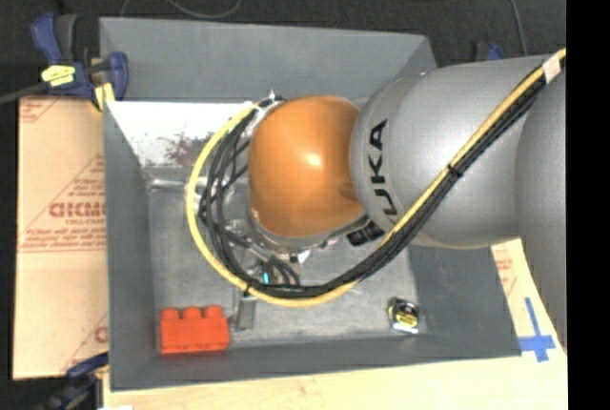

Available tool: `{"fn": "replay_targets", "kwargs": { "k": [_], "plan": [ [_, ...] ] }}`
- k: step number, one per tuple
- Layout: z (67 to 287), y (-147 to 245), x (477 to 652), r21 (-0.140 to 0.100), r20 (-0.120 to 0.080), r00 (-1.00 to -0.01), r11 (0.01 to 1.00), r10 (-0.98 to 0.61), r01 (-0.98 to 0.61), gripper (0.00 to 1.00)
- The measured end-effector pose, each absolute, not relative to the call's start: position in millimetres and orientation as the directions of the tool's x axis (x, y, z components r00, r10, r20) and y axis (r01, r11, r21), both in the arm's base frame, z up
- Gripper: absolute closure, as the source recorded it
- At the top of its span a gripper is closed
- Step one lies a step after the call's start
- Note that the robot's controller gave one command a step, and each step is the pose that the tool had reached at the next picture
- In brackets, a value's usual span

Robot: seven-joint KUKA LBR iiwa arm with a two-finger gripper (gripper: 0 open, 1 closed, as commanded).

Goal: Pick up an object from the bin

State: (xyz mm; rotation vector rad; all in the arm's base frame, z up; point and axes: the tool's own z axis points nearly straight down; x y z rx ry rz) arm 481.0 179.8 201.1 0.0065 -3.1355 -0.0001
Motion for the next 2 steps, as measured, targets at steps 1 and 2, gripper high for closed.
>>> {"fn": "replay_targets", "kwargs": {
  "k": [1,2],
  "plan": [
    [72.2,225.4,479.5,0.005,-0.015,-1.0,1.0,-0.022,-0.022,0.0],
    [100.9,211.3,476.2,0.003,-0.003,-0.987,0.987,0.162,0.162,0.0]
  ]
}}
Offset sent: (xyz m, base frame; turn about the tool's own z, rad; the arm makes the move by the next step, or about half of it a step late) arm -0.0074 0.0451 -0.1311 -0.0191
